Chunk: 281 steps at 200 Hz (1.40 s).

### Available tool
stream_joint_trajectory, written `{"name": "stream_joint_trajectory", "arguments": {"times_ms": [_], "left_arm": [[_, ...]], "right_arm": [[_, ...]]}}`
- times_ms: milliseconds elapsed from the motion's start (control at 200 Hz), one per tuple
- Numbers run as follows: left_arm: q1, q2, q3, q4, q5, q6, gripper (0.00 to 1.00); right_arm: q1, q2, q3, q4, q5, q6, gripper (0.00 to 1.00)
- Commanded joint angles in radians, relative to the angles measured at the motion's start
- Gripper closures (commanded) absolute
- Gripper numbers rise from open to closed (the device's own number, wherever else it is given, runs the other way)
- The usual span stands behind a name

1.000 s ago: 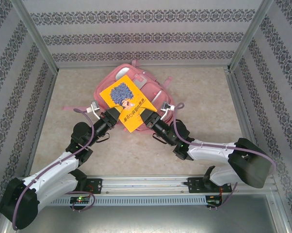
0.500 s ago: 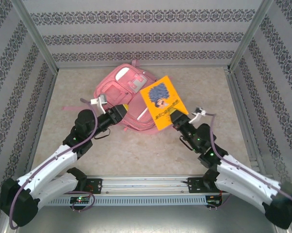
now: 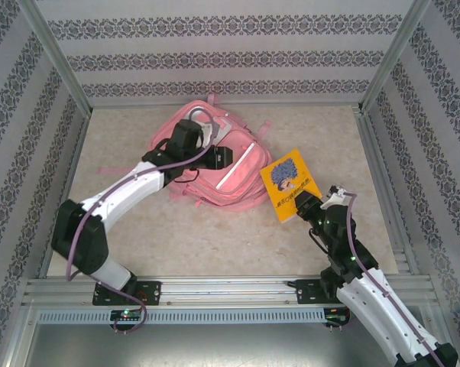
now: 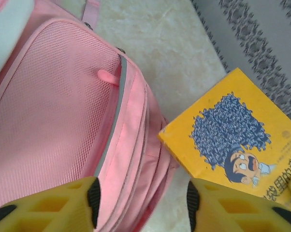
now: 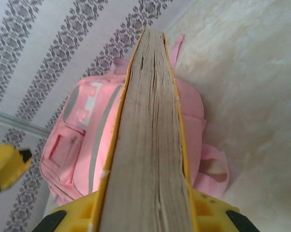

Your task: Pack the student bag

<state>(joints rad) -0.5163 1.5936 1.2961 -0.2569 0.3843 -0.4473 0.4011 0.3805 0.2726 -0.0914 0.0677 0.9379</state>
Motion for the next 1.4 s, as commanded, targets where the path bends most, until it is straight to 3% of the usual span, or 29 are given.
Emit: {"name": "stream_joint_trajectory", "arguments": {"times_ms": [0, 205, 455, 545, 635, 700, 784, 1059, 1399], "left_arm": [[-0.008, 0.106, 0.128, -0.165, -0.021, 0.158, 0.47], [-0.009, 0.288, 0.264, -0.191, 0.027, 0.193, 0.46], [-0.016, 0.410, 0.267, -0.074, 0.195, 0.130, 0.48], [-0.016, 0.421, 0.246, -0.046, 0.206, 0.106, 0.54], [-0.016, 0.418, 0.224, -0.028, 0.203, 0.092, 0.73], [-0.016, 0.404, 0.220, -0.039, 0.195, 0.090, 0.88], [-0.016, 0.363, 0.207, -0.030, 0.190, 0.083, 1.00], [-0.008, 0.130, 0.146, -0.036, 0.163, 0.044, 1.00], [-0.007, -0.021, 0.130, -0.116, 0.268, 0.026, 1.00]], "right_arm": [[-0.014, -0.036, 0.007, 0.001, -0.067, -0.052, 1.00], [-0.046, -0.092, 0.013, -0.096, -0.074, -0.082, 1.00], [-0.127, -0.117, 0.016, -0.127, -0.120, -0.089, 1.00], [-0.151, -0.108, 0.010, -0.119, -0.155, -0.074, 1.00], [-0.167, -0.109, 0.008, -0.122, -0.173, -0.069, 1.00], [-0.176, -0.116, 0.010, -0.133, -0.179, -0.068, 1.00], [-0.189, -0.129, 0.019, -0.154, -0.179, -0.071, 1.00], [-0.202, -0.184, 0.060, -0.221, -0.169, -0.096, 1.00], [-0.202, -0.157, 0.042, -0.136, -0.283, -0.041, 1.00]]}}
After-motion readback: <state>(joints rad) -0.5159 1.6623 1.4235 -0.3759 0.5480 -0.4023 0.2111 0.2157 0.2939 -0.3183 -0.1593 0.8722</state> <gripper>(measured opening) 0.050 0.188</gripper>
